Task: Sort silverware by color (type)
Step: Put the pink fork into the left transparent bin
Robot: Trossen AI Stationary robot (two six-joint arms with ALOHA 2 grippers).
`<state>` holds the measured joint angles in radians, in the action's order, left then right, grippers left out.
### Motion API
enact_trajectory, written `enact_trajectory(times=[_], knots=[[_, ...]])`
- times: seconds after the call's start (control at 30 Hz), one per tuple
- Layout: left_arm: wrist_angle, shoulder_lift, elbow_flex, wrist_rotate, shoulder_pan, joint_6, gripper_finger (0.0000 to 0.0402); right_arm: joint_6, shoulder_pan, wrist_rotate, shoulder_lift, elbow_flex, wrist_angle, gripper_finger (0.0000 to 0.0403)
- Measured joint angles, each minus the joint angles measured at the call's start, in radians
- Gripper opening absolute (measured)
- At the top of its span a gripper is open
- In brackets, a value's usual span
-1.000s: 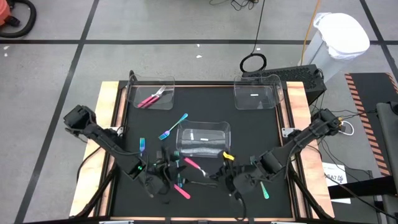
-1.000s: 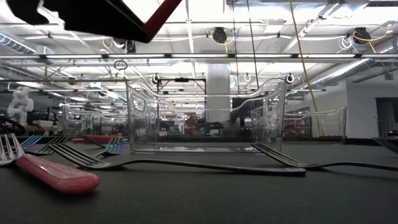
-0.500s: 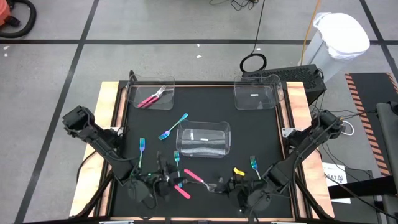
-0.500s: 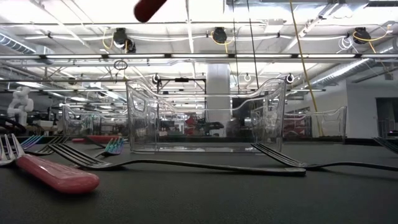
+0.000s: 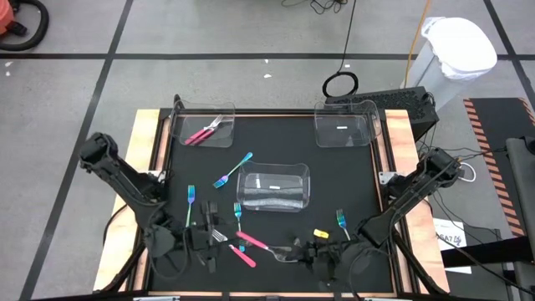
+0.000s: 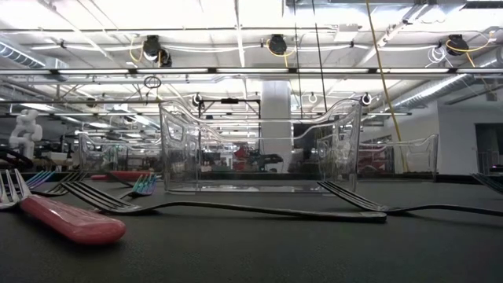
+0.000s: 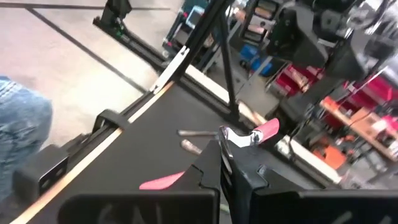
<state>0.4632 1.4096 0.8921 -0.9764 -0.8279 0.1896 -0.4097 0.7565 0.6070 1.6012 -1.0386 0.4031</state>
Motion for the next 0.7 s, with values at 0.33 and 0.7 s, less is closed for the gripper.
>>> enact_trajectory(times=[0.33, 0.7], knots=[[-0.119, -0.023, 0.000, 0.005, -0.094, 0.113, 0.0198, -0.140, 0.011, 0.001, 0.000, 0.000, 0.151, 0.0002], [-0.042, -0.023, 0.000, 0.002, -0.103, 0.210, 0.0198, -0.158, -0.012, -0.159, -0.001, 0.000, 0.285, 0.0004]])
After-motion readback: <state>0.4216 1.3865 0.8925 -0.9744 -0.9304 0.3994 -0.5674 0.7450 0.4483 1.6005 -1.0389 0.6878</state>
